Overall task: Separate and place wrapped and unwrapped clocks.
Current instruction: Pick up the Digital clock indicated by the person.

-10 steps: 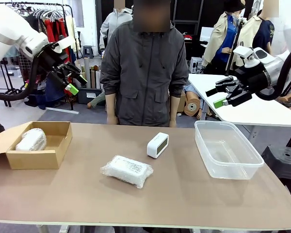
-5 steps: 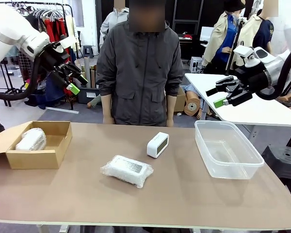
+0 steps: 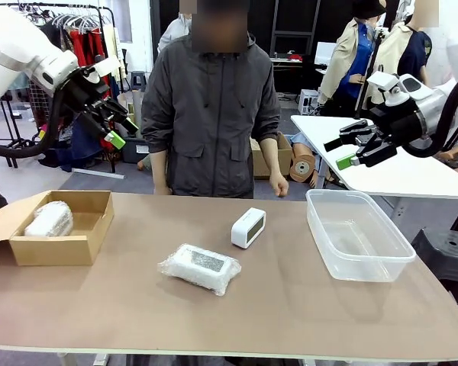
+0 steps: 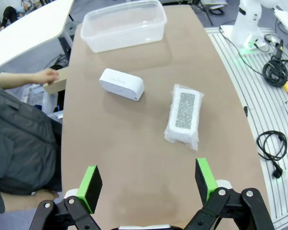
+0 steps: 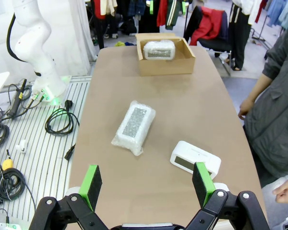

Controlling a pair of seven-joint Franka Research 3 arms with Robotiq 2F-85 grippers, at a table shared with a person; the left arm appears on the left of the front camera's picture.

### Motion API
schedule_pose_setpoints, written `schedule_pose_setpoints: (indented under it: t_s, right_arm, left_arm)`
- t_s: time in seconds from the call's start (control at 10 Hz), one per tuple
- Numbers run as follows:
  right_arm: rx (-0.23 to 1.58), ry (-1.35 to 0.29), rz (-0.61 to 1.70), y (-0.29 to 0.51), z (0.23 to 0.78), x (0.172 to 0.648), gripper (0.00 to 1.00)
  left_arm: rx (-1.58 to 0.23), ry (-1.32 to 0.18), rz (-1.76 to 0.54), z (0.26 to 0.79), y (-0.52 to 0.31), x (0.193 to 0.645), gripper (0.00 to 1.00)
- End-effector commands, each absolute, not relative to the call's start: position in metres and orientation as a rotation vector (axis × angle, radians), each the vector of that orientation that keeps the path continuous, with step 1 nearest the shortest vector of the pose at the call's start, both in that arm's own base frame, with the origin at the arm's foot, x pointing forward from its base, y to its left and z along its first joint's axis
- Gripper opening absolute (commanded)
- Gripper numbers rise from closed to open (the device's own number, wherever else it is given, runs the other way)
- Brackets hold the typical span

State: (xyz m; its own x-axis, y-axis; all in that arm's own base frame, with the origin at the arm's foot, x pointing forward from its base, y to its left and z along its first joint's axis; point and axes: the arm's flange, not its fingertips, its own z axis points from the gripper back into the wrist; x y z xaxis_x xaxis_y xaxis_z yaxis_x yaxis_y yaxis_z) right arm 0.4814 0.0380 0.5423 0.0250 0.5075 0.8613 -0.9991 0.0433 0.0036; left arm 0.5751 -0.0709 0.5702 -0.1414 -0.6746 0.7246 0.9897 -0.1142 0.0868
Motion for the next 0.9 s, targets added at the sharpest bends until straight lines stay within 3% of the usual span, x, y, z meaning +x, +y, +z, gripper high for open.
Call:
schedule_pose_setpoints:
  t_s: [0.0,0.8]
  right_arm:
    - [0.793,-0.826,1.378,0.0386,0.5443,0.4812,1.0]
    - [0.793,-0.826,1.378,0.0386,0.5443,0.4812,1.0]
  left_arm:
    - [-0.633,-0.682,-1.616,0.5707,-0.0696,0.5745,1.0]
    - [-0.633,-0.682,-1.616,0.5707,-0.0696,0.5745,1.0]
